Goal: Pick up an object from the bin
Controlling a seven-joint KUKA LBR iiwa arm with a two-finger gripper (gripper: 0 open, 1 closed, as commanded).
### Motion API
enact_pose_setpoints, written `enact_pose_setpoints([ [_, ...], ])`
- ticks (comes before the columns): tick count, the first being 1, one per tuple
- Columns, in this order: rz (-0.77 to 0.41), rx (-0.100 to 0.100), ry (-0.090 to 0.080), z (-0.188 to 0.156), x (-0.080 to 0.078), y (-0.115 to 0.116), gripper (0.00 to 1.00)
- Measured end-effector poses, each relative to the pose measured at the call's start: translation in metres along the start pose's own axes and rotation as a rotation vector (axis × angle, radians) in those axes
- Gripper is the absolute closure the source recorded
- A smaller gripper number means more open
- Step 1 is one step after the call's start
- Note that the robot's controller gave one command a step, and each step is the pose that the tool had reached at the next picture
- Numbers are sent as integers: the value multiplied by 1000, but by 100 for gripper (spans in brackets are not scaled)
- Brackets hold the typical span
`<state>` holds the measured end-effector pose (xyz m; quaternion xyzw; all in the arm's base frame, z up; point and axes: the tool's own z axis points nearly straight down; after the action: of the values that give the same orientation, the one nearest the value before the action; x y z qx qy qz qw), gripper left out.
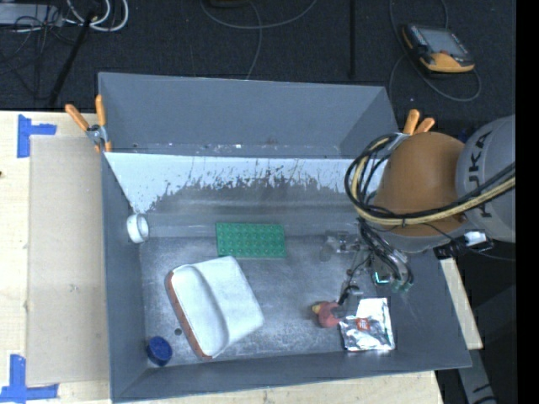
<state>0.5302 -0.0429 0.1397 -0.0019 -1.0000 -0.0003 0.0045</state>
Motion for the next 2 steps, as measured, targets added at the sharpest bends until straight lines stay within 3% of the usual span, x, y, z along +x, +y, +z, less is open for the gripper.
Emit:
enact_pose_setpoints([
  [1,-3,1,-8,-4,-2,0,100],
  [2,-4,1,-8,-4,-2,0,0],
])
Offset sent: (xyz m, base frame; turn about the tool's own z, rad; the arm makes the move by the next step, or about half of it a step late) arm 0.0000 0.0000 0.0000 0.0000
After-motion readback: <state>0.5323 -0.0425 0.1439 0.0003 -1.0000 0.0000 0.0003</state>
